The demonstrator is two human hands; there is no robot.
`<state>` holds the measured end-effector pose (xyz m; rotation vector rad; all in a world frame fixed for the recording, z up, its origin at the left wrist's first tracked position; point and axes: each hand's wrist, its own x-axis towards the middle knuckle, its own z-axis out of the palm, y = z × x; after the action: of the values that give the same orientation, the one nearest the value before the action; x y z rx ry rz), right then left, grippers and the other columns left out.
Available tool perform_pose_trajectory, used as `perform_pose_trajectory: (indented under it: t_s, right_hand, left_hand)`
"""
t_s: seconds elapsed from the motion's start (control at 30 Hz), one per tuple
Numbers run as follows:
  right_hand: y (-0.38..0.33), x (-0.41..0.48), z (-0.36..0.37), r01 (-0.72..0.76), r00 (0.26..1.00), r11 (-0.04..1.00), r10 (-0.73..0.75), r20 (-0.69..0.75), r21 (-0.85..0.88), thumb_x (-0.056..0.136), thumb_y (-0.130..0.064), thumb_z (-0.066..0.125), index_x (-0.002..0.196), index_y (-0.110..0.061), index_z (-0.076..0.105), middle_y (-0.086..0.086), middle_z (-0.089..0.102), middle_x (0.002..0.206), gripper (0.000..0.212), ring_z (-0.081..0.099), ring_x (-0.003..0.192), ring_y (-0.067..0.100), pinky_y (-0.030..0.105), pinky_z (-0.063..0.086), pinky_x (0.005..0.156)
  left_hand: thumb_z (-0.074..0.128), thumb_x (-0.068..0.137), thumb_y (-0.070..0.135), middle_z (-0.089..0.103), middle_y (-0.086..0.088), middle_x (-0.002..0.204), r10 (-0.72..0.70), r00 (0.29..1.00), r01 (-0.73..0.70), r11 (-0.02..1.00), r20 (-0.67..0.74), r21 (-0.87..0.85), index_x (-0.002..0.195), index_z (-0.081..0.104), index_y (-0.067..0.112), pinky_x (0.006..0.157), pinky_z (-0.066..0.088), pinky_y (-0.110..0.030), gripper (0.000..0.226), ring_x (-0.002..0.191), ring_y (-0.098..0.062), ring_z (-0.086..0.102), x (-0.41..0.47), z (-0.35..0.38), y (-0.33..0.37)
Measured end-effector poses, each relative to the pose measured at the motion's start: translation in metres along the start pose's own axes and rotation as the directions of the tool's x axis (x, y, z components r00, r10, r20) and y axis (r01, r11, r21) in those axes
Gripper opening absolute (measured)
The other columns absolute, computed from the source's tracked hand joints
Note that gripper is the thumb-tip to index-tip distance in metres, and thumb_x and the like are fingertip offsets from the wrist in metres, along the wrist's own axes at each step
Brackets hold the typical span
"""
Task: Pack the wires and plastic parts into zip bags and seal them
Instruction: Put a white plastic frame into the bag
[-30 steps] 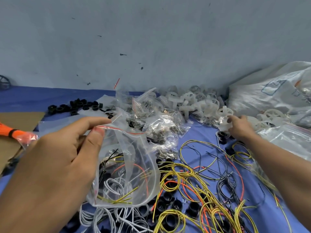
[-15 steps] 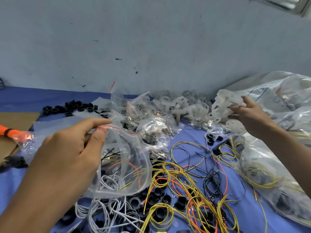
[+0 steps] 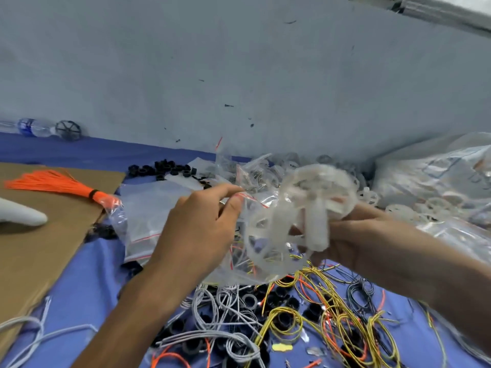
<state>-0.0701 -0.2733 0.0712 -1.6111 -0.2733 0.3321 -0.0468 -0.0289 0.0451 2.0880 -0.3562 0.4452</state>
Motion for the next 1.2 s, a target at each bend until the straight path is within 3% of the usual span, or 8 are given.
perform_pose_trajectory:
  t_s: [0.13,0.3,0.43,0.6,0.8,0.93,1.07,1.2]
  right_hand:
    - [-0.019,0.002,0.026,-0.018,0.997,0.992,0.008,0.079,0.127,0.088,-0.005,0.061,0.119,-0.005,0.067,0.014,0.071,0.116,0.031,0.070,0.103,0.027,0.030,0.057,0.085]
    - [-0.022,-0.004,0.034,-0.036,0.993,0.990,0.050,-0.107,0.136,0.078,-0.019,0.071,0.100,-0.003,0.073,0.022,0.069,0.116,0.027,0.068,0.109,0.035,0.029,0.058,0.084]
    - [-0.023,-0.010,0.034,0.018,0.988,0.985,-0.043,-0.146,-0.174,0.080,-0.034,0.066,0.101,-0.015,0.072,0.010,0.073,0.107,0.028,0.072,0.096,0.029,0.027,0.058,0.080]
    - [-0.024,-0.014,0.037,0.020,0.998,0.893,-0.044,-0.044,-0.450,0.086,-0.039,0.063,0.099,-0.013,0.067,0.015,0.073,0.083,0.030,0.066,0.073,0.026,0.034,0.058,0.068]
    - [-0.023,-0.012,0.049,0.004,0.999,0.812,0.020,0.035,-0.584,0.084,-0.049,0.057,0.121,-0.042,0.052,-0.012,0.074,0.105,0.037,0.069,0.091,0.012,0.036,0.058,0.082]
    - [-0.018,-0.011,0.053,0.100,0.995,0.424,-0.053,0.085,-0.900,0.100,-0.045,0.045,0.137,-0.045,0.051,-0.023,0.071,0.101,0.037,0.064,0.089,-0.001,0.018,0.050,0.077]
    - [-0.015,-0.002,0.065,0.234,0.954,0.458,-0.279,0.111,-0.858,0.100,-0.035,0.053,0.122,-0.041,0.060,-0.022,0.068,0.102,0.024,0.062,0.090,-0.004,0.014,0.047,0.072]
    - [-0.012,0.016,0.058,0.029,0.929,0.162,-0.369,-0.033,-0.986,0.086,-0.051,0.063,0.119,-0.042,0.043,-0.019,0.052,0.104,0.040,0.048,0.088,0.001,0.021,0.036,0.071]
  left_hand:
    - [0.053,0.101,0.037,0.058,0.027,0.053,0.020,1.000,-0.020,1.000,-0.005,-0.007,0.115,0.072,0.033,0.053,0.040,-0.010,0.024,0.055,0.008,0.055,0.002,-0.004,0.000]
    - [0.052,0.102,0.039,0.060,0.018,0.058,0.017,1.000,-0.017,1.000,-0.002,0.007,0.123,0.069,0.034,0.059,0.035,-0.013,0.028,0.059,0.000,0.050,0.003,-0.008,-0.001]
    - [0.053,0.100,0.041,0.072,0.012,0.080,0.016,0.999,-0.016,1.000,0.032,-0.016,0.122,0.067,0.040,0.072,0.051,-0.027,0.026,0.079,-0.004,0.063,0.001,-0.008,0.002]
    - [0.056,0.098,0.042,0.069,0.009,0.066,0.020,0.999,-0.018,0.999,0.026,-0.046,0.111,0.070,0.040,0.059,0.047,-0.026,0.019,0.059,-0.002,0.059,0.003,-0.009,0.000]
    - [0.053,0.099,0.045,0.056,0.031,0.055,0.038,0.998,-0.039,0.999,0.042,0.017,0.120,0.069,0.040,0.058,0.036,-0.017,0.027,0.058,0.006,0.052,-0.001,-0.008,0.007]
    - [0.052,0.100,0.044,0.047,0.049,0.084,0.085,0.995,-0.088,0.995,0.050,0.056,0.121,0.069,0.038,0.054,0.033,-0.012,0.027,0.058,0.011,0.049,-0.003,-0.010,0.011]
    - [0.052,0.102,0.039,0.053,0.043,0.061,0.121,0.989,-0.127,0.989,0.082,0.072,0.121,0.070,0.035,0.059,0.034,-0.002,0.027,0.061,0.017,0.050,-0.006,-0.007,0.013]
    - [0.054,0.101,0.039,0.049,0.035,0.051,0.115,0.993,-0.115,0.993,0.005,0.035,0.119,0.071,0.035,0.052,0.034,-0.006,0.025,0.054,0.012,0.049,-0.002,-0.015,0.010]
